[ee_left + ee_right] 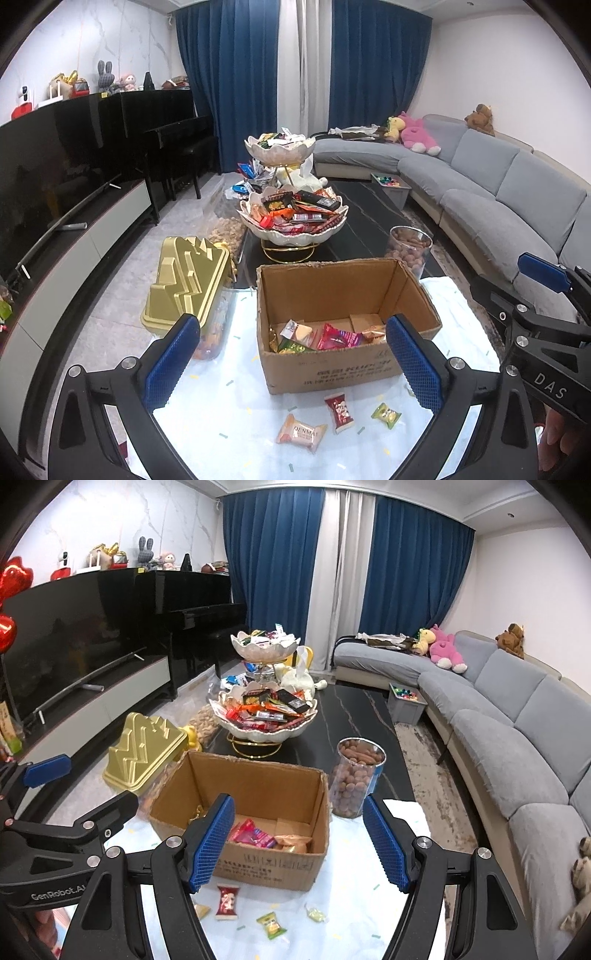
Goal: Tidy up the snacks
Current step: 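Withdraw both tools from the box back over the remaining snacks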
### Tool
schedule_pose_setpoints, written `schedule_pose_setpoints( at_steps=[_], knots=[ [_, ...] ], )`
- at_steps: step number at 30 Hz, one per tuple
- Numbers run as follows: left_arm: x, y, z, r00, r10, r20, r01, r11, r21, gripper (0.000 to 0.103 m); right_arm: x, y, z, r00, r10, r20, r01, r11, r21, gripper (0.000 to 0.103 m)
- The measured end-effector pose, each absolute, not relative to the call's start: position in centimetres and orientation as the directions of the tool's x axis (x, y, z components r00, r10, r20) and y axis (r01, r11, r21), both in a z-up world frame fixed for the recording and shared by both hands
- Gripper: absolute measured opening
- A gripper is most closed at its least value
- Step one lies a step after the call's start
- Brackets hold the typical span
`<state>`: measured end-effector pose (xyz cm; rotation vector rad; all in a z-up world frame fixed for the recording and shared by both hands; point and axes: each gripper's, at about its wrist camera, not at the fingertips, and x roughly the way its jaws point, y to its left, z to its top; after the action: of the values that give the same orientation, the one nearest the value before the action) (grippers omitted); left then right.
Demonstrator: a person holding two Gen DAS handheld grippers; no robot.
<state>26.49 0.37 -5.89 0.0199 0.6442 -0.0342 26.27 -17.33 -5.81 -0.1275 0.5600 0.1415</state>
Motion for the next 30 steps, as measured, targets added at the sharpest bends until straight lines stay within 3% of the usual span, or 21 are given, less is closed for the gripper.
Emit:
schedule_pose_setpoints(
  at_steps=[20, 30],
  knots=[
    [23.2, 0.5, -9.5, 0.801, -0.01, -0.599, 0.044, 0.998, 0.043, 0.102, 22.7, -17.0, -8.9, 0.864, 0.092, -0.496, -0.176, 0.976, -0.127, 0.072],
    [21.8, 1.1, -12.2, 0.799, 0.005, -0.601, 0.048, 0.996, 0.072, 0.102, 22.1, -17.0, -11.8, 0.837, 0.101, -0.537, -0.187, 0.977, -0.107, 0.072]
  ],
)
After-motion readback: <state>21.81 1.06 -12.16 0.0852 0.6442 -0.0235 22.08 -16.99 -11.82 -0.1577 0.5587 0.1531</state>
